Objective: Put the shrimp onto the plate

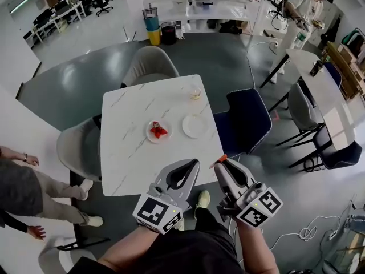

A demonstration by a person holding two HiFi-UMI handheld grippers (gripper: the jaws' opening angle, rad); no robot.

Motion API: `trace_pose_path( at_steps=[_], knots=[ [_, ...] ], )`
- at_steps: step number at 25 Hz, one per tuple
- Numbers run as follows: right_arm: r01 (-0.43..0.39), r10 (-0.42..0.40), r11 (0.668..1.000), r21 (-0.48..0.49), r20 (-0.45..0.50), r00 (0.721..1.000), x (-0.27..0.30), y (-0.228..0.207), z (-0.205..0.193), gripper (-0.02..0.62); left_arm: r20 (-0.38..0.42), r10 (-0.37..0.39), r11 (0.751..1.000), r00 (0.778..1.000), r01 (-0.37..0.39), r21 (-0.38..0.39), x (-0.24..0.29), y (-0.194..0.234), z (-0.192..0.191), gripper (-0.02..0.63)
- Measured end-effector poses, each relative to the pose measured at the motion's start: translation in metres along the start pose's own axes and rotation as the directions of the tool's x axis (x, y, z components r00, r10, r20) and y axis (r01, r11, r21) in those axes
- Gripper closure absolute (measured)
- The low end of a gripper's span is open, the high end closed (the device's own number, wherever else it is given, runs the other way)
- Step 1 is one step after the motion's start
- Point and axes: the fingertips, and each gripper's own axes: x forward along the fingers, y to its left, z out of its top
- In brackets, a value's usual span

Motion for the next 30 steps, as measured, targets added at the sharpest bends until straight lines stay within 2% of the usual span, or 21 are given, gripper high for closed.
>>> trace_pose_path(
  at_steps=[6, 14, 22, 30],
  knots=[
    [-0.056, 0.055, 0.998, -0.004, -0.083, 0.995, 0.038, -0.068, 0.008, 0.532, 0.014, 0.088, 0.996, 0.996, -0.089, 0.032, 0.056, 0.039, -0.011, 0.598],
    [-0.094, 0.091, 0.996, -0.002, -0.229, 0.969, 0.085, -0.137, -0.014, 0.532, -0.016, 0.163, 0.986, 0.986, -0.163, 0.019, 0.103, 0.084, -0.035, 0.598],
    [-0.043, 0.007, 0.995, -0.089, -0.371, 0.929, 0.139, -0.21, -0.083, 0.532, -0.083, 0.157, 0.987, 0.984, -0.16, -0.025, 0.132, 0.15, -0.096, 0.598],
    [0.008, -0.095, 0.984, -0.179, -0.485, 0.869, 0.171, -0.275, -0.156, 0.532, -0.115, 0.145, 0.987, 0.983, -0.153, -0.057, 0.159, 0.201, -0.153, 0.598]
  ],
)
